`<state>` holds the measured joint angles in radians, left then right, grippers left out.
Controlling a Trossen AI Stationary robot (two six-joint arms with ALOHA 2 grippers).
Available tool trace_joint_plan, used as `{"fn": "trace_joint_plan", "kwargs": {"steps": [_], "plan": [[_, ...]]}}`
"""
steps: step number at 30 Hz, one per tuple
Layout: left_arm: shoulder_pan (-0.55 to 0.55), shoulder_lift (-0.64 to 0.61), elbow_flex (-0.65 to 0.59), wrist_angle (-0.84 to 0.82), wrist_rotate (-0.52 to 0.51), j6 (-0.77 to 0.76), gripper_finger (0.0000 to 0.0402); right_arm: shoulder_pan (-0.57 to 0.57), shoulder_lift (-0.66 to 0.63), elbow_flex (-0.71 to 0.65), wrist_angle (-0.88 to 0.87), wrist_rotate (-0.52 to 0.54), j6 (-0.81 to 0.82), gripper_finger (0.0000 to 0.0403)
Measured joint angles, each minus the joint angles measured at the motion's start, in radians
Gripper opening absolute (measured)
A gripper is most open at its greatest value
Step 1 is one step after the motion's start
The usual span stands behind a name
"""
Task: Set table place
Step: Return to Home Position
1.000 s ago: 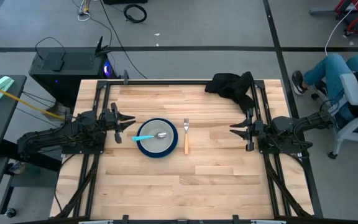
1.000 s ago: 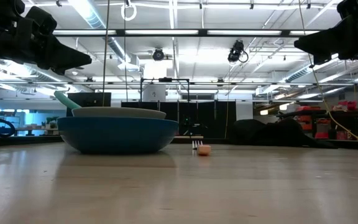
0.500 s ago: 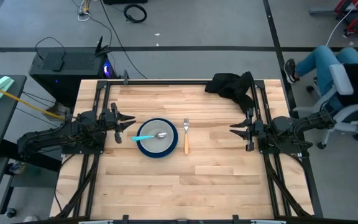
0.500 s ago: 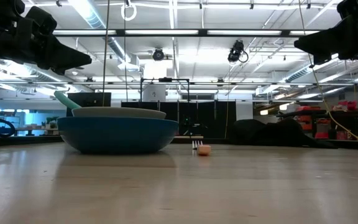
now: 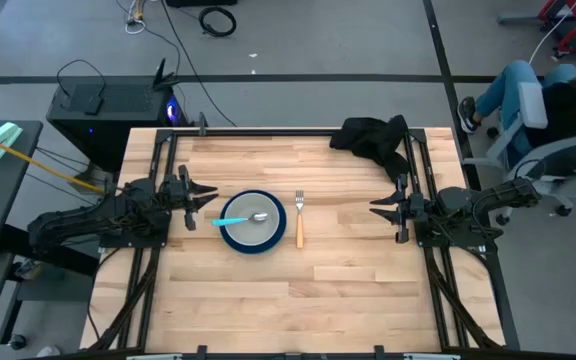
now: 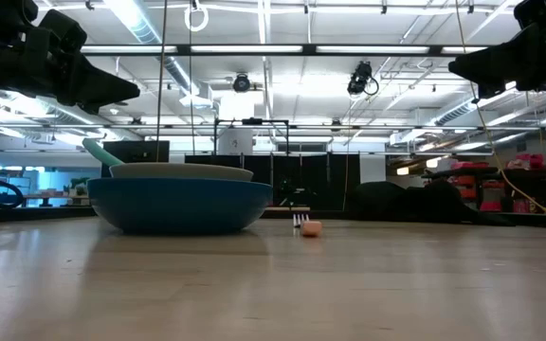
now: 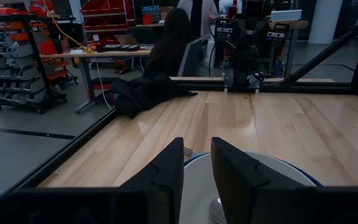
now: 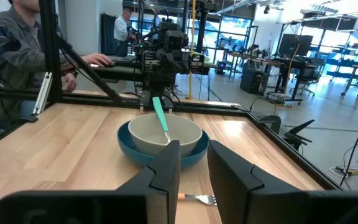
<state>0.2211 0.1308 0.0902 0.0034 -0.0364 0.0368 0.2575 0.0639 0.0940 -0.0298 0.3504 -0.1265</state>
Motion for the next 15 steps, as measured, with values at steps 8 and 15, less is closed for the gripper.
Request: {"fn": "trace_joint_plan", "kwargs": {"steps": [8, 15], "plan": [[0.0, 0.0, 0.0, 0.0, 0.0, 0.0, 0.0083, 0.0, 0.0, 0.0, 0.0, 0.0, 0.0, 0.0089], [0.0, 0.0, 0.0, 0.0, 0.0, 0.0, 0.0091, 0.0, 0.0, 0.0, 0.0, 0.0, 0.0, 0.0089]]}}
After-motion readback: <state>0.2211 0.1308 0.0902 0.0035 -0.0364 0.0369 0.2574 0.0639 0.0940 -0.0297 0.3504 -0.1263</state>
